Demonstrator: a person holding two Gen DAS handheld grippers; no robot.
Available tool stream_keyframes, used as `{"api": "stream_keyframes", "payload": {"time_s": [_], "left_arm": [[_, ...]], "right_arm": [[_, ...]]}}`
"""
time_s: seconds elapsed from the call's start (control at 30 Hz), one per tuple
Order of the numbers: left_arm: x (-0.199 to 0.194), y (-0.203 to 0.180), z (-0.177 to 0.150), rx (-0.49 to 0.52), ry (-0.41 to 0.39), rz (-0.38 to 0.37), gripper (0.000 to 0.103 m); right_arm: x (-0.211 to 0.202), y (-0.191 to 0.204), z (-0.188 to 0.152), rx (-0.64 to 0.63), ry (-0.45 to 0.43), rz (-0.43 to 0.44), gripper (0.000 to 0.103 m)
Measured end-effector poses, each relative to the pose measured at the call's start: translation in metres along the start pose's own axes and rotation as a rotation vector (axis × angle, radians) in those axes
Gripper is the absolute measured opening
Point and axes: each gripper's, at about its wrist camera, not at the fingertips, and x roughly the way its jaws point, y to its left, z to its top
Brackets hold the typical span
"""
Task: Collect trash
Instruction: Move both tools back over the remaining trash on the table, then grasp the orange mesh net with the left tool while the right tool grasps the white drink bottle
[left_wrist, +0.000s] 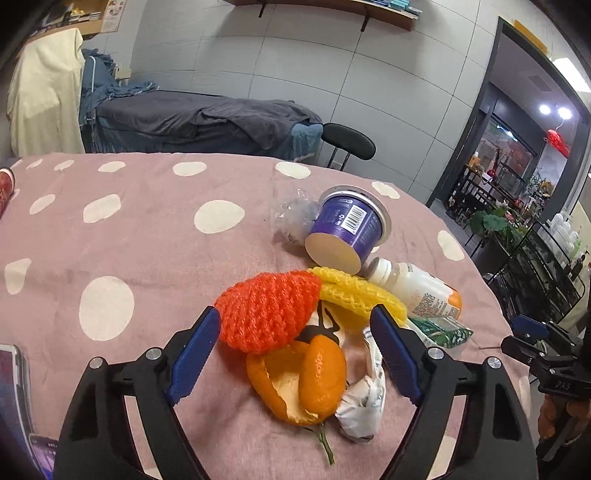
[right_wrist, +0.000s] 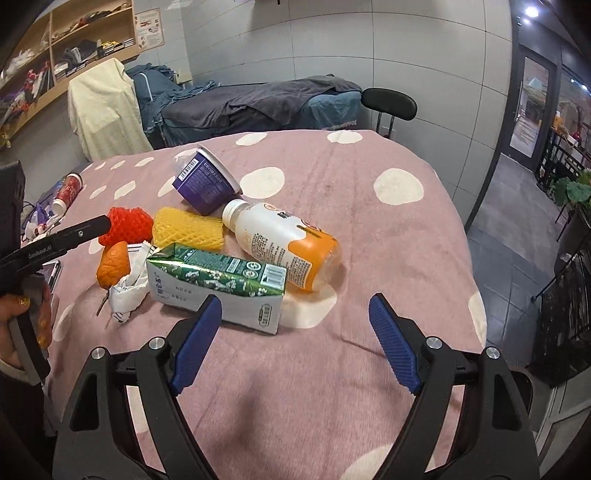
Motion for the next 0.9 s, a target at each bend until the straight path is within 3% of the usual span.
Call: {"api": "stream_keyframes", "payload": {"time_s": [0.07,0.17,0.43,0.57,0.77,0.9], "left_arm": [[0.01,0.003,0.007,0.005,0.027,0.014,0.079],[0.025,0.005,0.011,0.024,0.086,0.02,0.07],[0.035,0.015,0.013,-0.003,0.115,0.002,0.028],[0.023,0.027,0.02,-0.062,0.066,0.0,0.024],[-0.005,0.027,0.025,-0.1,-0.034,0.031,0.024],[-0.018,0.013,0.022,-0.113,-0.068,-0.003,0.024]], "right_arm": [[0.009,0.0,0.011,-0.021,0.018,0.013,0.081],[0.029,0.002,0.026,-0.066,0.055,0.045,0.081],[0.098,0.001,0.065,-0.146,0.226,0.14,0.081],[0.129,0.003,0.078,-0.195,0.3,0.156,0.075],[0.156,0.005,0.088,-0.234,0.382,0.249,0.077],[0.169,0.015,0.085,-0.289,0.421,0.252,0.077]]}}
